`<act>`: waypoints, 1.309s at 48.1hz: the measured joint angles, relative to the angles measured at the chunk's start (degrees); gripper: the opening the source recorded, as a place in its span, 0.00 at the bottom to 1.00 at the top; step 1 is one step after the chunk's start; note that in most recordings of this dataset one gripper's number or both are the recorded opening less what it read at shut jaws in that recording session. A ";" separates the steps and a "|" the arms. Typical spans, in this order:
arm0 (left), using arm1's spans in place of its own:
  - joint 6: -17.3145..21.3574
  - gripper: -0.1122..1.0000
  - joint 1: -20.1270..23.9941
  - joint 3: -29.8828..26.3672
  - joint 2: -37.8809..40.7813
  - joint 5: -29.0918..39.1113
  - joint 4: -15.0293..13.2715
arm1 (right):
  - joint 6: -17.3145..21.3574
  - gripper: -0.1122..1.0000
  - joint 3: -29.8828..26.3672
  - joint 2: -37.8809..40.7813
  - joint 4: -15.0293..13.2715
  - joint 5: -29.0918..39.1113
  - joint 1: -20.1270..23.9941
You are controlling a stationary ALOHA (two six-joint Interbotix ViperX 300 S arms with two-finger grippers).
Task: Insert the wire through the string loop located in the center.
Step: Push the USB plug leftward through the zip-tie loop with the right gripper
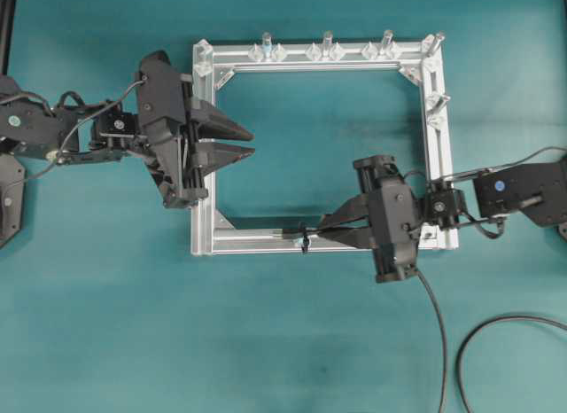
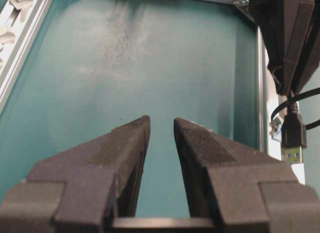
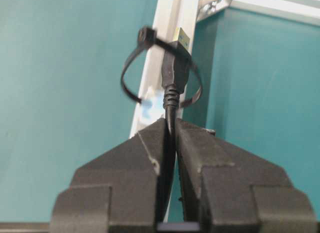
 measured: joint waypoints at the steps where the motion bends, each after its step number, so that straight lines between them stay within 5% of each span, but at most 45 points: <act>1: 0.09 0.38 0.00 0.09 0.00 0.00 -0.09 | 0.00 0.18 -0.09 0.09 0.00 -0.18 -0.09; 37: 0.09 0.38 -2.37 0.09 0.00 2.90 0.00 | 0.00 0.18 -0.70 0.35 0.00 -0.18 -0.26; 44: 0.09 0.50 -3.69 0.09 0.00 4.57 0.00 | 0.00 0.18 -0.62 0.35 0.00 -0.18 -0.26; 53: 0.09 0.84 -3.96 -0.26 0.00 8.09 -0.09 | 0.00 0.18 -0.70 0.35 0.00 0.00 -0.26; 63: 0.09 0.87 -4.57 -1.67 -0.09 9.93 -0.09 | 0.00 0.18 -0.70 0.35 0.00 -0.18 -0.18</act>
